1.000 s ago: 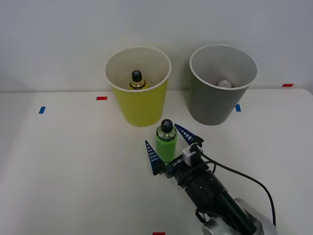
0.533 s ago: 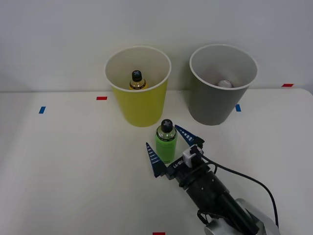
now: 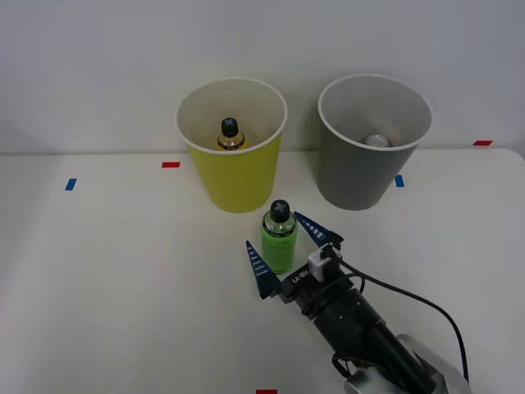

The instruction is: Put cans in the gray bin, plastic bottles in the light green bin

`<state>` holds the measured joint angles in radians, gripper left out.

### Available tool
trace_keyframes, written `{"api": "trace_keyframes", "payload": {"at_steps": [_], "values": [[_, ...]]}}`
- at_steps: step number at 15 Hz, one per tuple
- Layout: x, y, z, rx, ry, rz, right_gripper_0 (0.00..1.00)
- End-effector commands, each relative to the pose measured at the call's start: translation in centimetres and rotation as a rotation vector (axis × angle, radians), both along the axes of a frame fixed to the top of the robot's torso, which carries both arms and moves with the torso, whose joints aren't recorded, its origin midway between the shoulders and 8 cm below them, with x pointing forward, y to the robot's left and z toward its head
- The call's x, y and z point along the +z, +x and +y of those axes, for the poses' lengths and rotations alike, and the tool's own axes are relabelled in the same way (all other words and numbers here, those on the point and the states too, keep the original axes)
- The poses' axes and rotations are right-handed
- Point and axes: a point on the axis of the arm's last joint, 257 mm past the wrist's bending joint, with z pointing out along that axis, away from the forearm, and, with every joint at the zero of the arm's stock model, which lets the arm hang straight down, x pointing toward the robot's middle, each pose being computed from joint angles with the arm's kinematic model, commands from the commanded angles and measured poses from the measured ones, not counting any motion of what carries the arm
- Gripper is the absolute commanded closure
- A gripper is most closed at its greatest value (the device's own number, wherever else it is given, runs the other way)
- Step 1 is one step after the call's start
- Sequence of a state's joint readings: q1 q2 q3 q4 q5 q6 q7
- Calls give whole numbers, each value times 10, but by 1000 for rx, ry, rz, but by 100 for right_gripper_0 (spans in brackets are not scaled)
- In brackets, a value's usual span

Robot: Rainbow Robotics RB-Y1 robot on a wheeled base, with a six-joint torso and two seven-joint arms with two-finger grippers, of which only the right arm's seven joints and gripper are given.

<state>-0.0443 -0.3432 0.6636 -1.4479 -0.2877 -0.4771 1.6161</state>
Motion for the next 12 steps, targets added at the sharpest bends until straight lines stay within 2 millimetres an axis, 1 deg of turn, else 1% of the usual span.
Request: {"api": "trace_keyframes", "payload": {"at_steps": [1, 6, 9, 12], "values": [[2, 0, 3, 1, 11, 0, 0], [1, -2, 4, 6, 0, -3, 0], [6, -1, 11, 6, 17, -7, 0], [8, 1, 13, 4, 18, -9, 0]]}}
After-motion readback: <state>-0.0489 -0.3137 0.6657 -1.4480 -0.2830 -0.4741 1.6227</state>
